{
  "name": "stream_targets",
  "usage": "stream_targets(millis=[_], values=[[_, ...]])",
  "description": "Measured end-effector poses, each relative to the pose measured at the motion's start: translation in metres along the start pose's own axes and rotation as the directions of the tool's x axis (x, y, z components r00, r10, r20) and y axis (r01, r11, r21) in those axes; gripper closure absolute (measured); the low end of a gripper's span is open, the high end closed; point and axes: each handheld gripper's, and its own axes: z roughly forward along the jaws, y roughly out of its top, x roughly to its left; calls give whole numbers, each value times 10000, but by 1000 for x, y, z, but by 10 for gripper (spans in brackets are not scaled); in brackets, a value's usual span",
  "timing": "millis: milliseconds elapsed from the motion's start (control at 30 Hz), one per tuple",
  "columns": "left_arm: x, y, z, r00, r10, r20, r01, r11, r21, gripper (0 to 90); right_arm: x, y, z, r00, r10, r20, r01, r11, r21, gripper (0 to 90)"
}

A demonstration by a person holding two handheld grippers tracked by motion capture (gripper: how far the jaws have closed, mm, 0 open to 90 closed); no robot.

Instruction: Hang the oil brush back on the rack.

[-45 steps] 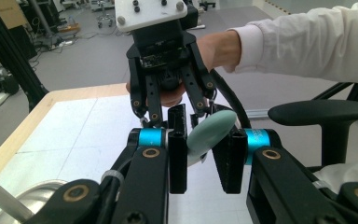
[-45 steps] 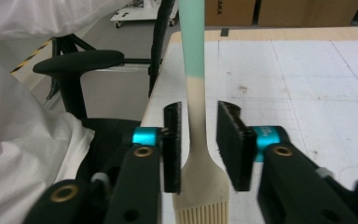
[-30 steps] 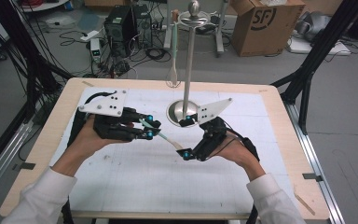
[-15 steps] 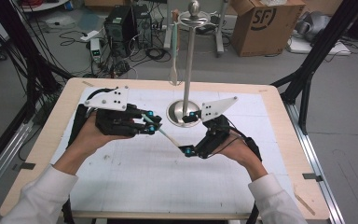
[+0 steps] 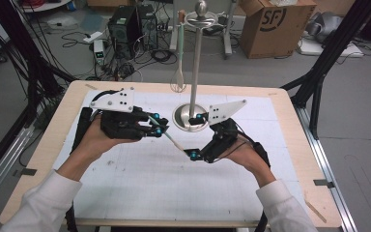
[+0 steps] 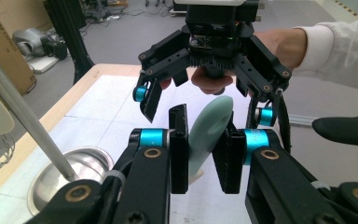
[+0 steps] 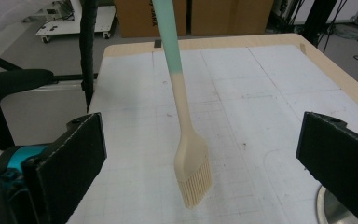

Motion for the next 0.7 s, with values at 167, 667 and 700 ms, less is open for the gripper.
stream_targets(millis=[167,667,700], values=[[-1,2,3,9999,-107,33,107,9999,-116,787,2,2,4,9999,-134,-32,134,9999,13,5],[-5,4,13,9989,-304,351,306,9995,-31,832,4,5,8,9994,-151,-305,142,9995,-287,58],[-6,4,14,9987,-303,415,303,9995,3,832,5,5,9,9992,-188,-342,178,9995,-270,80]])
